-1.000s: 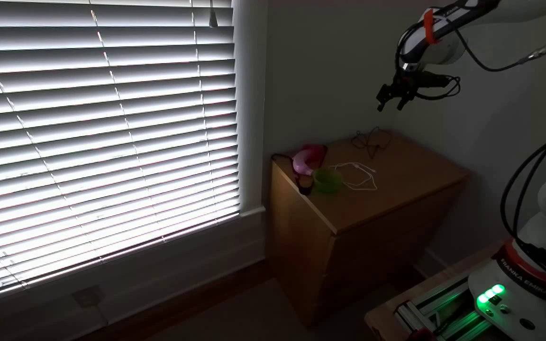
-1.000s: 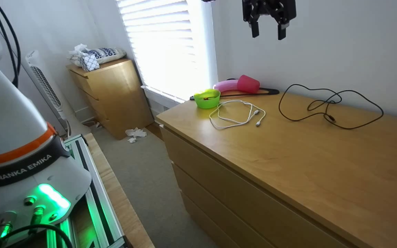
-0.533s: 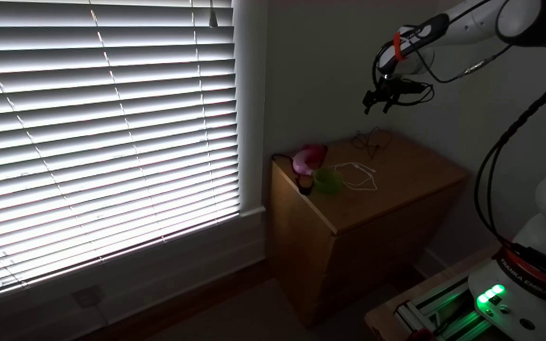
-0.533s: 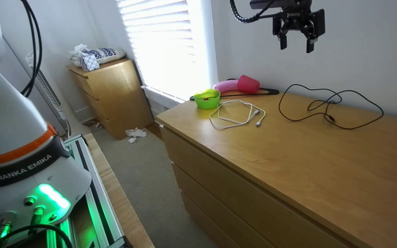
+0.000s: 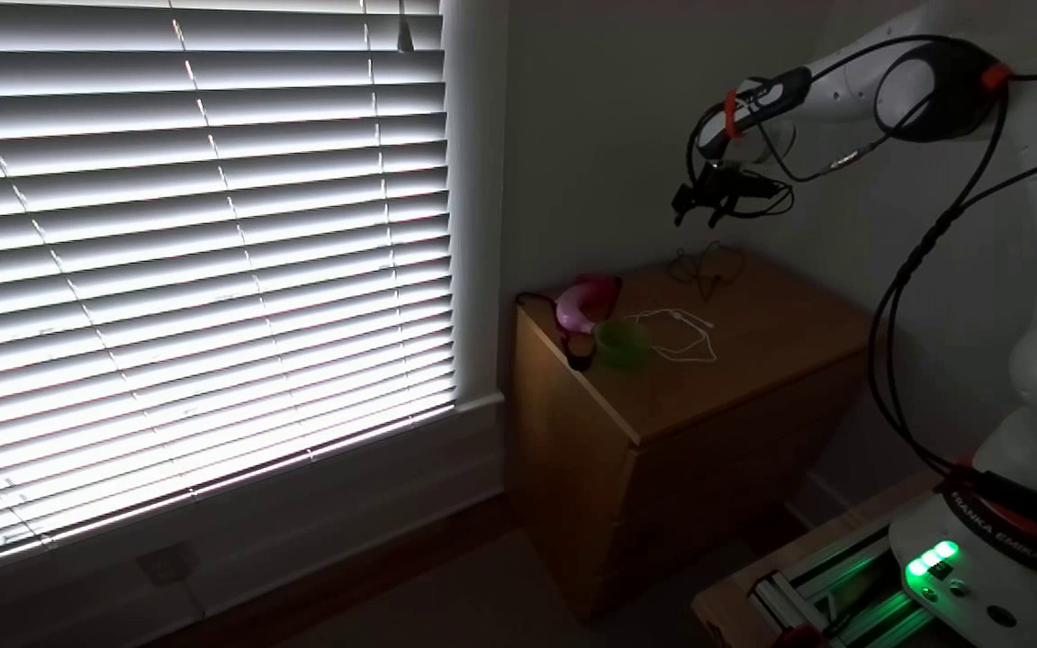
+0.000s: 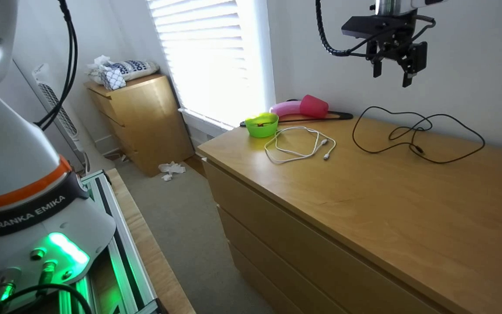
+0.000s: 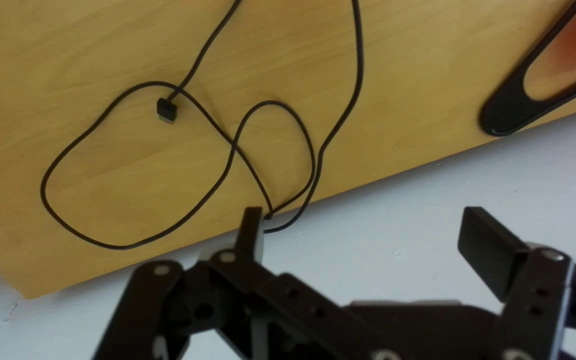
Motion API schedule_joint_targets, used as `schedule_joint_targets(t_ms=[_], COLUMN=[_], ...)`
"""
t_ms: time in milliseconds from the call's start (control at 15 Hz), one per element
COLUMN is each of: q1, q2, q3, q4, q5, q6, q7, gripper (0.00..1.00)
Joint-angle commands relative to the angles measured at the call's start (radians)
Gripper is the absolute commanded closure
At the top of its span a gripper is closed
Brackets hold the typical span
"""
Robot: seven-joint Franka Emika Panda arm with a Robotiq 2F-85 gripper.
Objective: Move the black cable forward
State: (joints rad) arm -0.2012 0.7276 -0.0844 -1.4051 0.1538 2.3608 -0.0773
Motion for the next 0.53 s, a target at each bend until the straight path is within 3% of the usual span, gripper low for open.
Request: schedule_joint_targets(t_ms=[0, 133, 467], q1=[-0.012, -0.013, 0.002], q2=[0.006, 0.007, 0.064], q3=[0.013, 0.015, -0.044], q4=[0.011, 0.018, 0.056], q5=[-0.009, -0.008, -0.045], q6=[-0.002, -0.002, -0.051], q7=[0.005, 0.005, 0.144], gripper=[0.00, 0.00, 0.00])
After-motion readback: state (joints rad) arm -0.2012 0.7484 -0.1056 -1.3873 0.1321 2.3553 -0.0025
